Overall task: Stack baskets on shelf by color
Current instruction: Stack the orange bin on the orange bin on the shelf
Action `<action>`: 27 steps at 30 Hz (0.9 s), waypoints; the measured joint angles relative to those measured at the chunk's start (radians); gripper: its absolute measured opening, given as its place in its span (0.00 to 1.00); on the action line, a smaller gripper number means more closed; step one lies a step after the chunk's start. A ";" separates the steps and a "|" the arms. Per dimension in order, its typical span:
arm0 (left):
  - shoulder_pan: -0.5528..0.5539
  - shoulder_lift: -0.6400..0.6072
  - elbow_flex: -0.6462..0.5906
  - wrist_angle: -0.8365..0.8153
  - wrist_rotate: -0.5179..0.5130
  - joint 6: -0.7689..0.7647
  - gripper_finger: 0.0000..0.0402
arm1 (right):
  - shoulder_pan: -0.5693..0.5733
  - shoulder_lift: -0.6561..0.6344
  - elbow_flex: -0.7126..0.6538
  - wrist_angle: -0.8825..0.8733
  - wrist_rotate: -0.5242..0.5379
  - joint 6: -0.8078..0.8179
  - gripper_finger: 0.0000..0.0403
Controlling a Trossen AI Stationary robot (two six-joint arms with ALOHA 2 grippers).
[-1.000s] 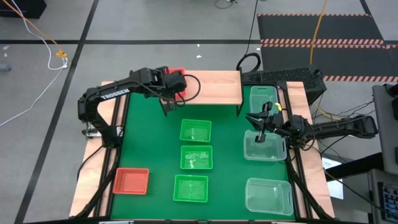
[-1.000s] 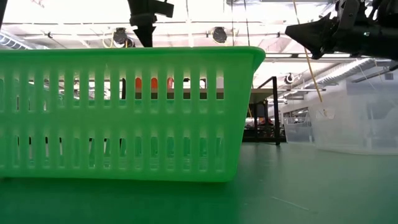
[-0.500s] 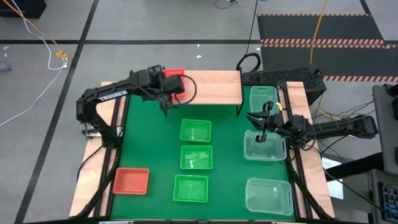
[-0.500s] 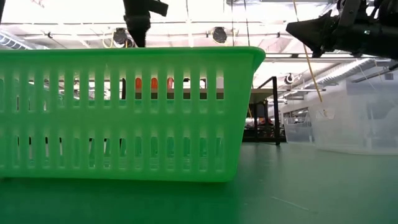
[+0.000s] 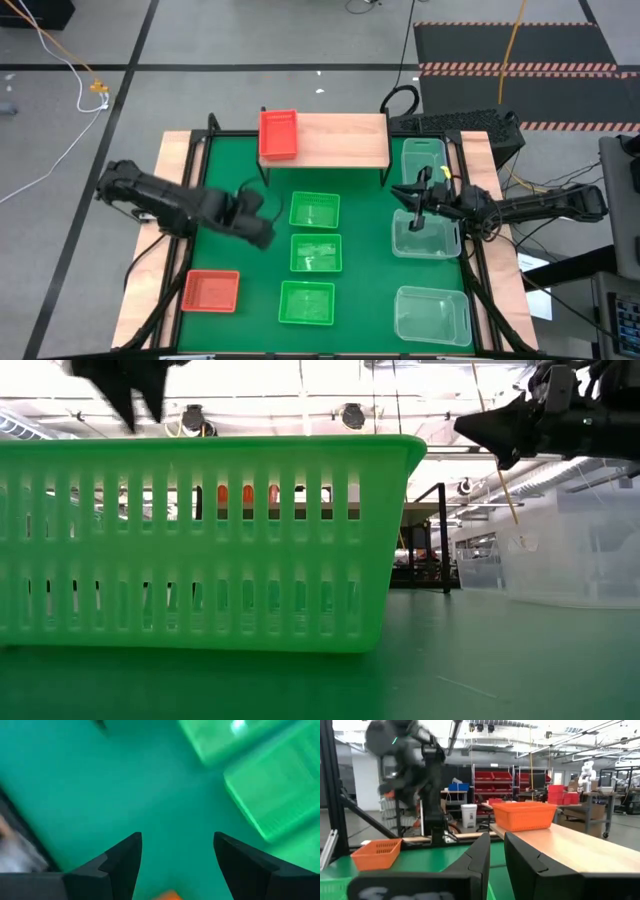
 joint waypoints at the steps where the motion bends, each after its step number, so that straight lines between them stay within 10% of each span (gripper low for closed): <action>1: -0.026 0.001 -0.032 0.033 0.045 -0.079 0.62 | 0.000 0.000 0.000 0.007 0.000 0.000 0.12; 6: -0.081 0.015 -0.169 0.212 0.269 -0.311 0.62 | 0.000 0.001 0.000 0.033 0.000 0.018 0.12; 20: -0.131 0.023 -0.324 0.294 0.417 -0.637 0.61 | -0.015 0.000 0.000 0.227 0.004 -0.227 0.12; 27: -0.203 0.078 -0.325 0.364 0.538 -0.836 0.46 | -0.025 0.001 0.000 0.225 0.004 -0.346 0.12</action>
